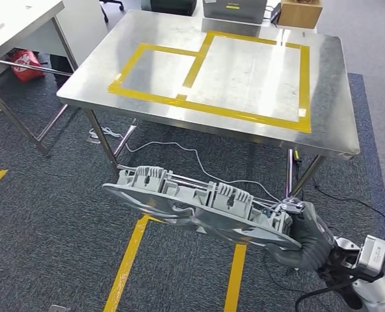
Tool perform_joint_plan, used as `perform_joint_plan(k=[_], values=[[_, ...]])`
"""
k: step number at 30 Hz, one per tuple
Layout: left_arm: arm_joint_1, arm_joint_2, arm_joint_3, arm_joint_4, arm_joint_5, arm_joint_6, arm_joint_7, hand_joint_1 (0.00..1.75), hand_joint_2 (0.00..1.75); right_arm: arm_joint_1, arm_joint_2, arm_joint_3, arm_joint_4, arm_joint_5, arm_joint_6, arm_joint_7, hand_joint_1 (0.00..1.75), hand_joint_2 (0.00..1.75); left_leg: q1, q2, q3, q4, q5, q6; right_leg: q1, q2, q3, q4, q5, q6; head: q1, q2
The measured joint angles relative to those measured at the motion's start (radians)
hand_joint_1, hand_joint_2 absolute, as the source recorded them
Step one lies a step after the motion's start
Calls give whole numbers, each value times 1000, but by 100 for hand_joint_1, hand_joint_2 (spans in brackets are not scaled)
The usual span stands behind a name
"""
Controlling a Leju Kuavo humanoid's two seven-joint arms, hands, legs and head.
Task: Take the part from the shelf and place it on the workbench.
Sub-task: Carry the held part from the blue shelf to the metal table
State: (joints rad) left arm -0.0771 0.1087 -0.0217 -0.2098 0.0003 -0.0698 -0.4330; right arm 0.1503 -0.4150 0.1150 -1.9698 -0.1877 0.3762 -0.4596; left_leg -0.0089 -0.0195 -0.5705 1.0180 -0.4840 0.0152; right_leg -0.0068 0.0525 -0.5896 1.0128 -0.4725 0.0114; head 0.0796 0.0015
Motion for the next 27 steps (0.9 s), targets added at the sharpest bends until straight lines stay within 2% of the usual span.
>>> perform_joint_plan(k=[17,27], values=[[-5,-11,0,0,-7,-3,21,0,0,-134,0,-13,-3,-4,-2,15,175,175,3,0,0,0,2,0,2,0,-1,1,1,1,0,0],[-5,-15,1,0,-7,-4,23,0,0,-156,0,-13,-2,-5,-2,17,175,175,3,0,0,0,2,0,2,0,-1,1,1,1,0,0]])
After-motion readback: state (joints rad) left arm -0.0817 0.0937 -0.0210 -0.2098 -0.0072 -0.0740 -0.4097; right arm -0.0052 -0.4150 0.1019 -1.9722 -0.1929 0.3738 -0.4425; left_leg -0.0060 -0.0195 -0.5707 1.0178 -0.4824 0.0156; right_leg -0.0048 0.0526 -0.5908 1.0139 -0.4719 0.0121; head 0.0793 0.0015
